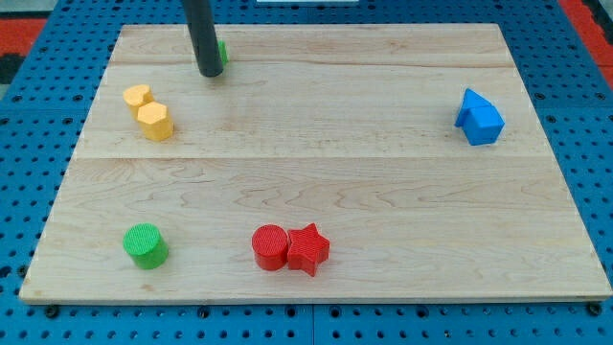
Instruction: Push the green star to the top left side corner of the board
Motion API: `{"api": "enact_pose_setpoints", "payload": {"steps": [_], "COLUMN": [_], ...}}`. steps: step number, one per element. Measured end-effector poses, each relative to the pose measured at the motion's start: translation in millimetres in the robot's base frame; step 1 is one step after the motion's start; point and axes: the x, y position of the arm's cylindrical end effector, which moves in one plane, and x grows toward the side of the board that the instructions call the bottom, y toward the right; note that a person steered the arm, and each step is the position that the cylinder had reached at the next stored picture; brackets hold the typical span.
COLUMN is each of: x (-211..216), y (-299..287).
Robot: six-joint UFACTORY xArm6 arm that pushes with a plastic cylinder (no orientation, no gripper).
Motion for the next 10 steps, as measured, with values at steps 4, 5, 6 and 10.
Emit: {"api": "enact_pose_setpoints", "payload": {"steps": [4,5,6,10], "x": [-40,-43,-43,-40], "y": [18,-21,-39,-61]}}
